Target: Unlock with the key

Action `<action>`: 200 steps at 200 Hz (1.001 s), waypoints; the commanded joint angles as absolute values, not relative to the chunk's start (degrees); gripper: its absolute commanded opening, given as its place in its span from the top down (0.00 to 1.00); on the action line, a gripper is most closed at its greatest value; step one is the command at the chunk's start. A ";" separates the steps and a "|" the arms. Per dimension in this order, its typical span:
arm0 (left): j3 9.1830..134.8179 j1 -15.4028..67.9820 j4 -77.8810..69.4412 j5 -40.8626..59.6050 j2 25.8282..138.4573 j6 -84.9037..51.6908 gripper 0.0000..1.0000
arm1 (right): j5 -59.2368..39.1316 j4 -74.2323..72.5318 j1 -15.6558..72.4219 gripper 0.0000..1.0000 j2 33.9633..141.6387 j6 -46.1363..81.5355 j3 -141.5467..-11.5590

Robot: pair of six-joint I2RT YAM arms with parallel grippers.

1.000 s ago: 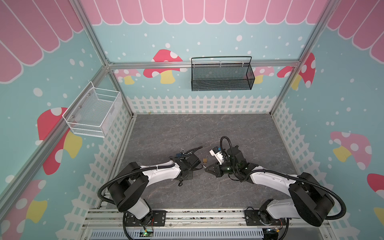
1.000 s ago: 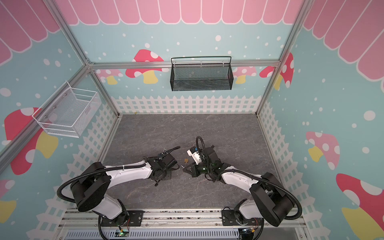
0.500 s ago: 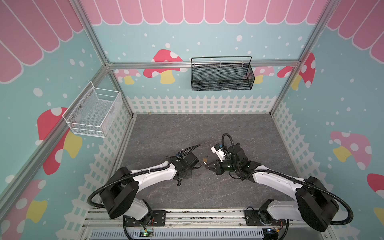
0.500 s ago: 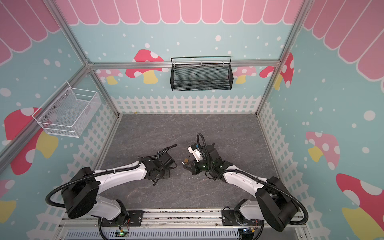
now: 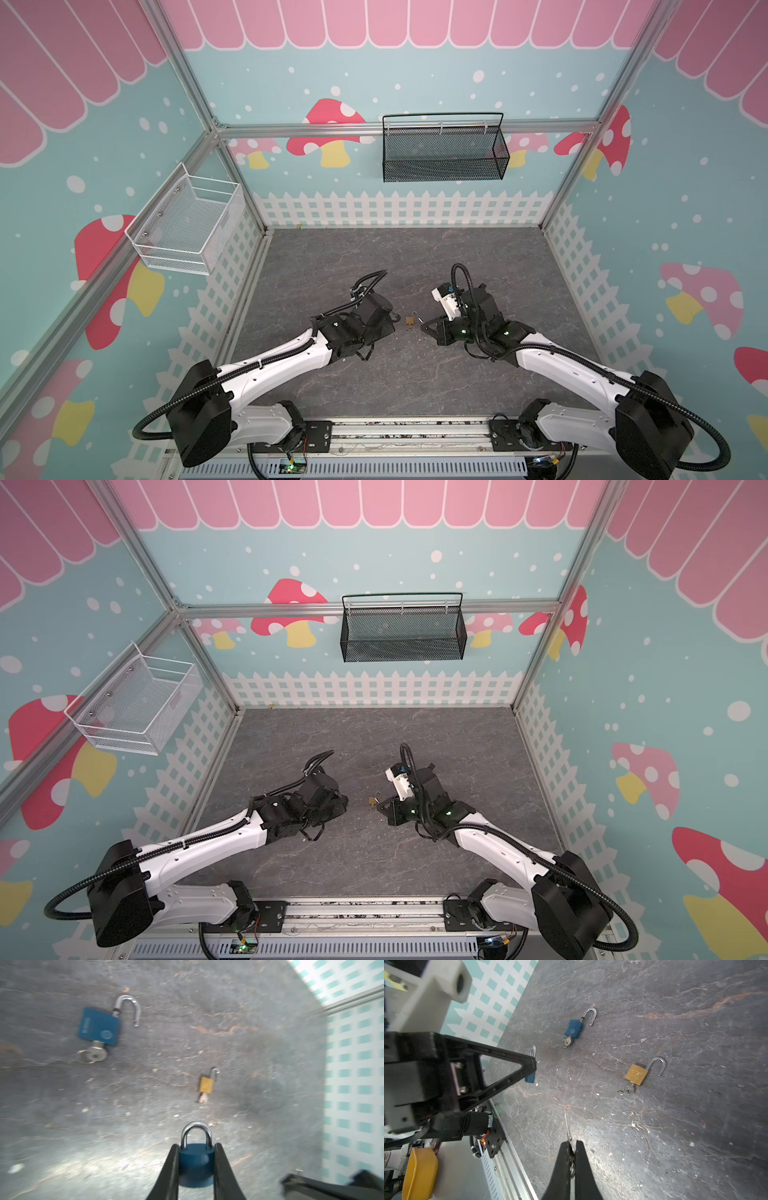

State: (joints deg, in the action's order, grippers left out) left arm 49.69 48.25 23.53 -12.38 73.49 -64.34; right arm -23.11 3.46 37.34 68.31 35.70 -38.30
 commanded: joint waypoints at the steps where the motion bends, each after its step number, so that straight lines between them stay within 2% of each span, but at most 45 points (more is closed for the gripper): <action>1: 50.43 49.52 16.10 -13.92 73.22 -70.40 1.00 | -19.60 4.33 38.98 1.00 67.59 38.57 -36.98; 67: 50.35 52.02 12.17 -17.97 73.01 -75.61 1.00 | -19.98 -9.83 44.84 1.00 70.78 45.69 -34.21; 200: 51.68 52.91 15.69 -21.98 72.15 -72.71 1.00 | -18.94 -12.37 46.23 1.00 74.14 50.36 -39.06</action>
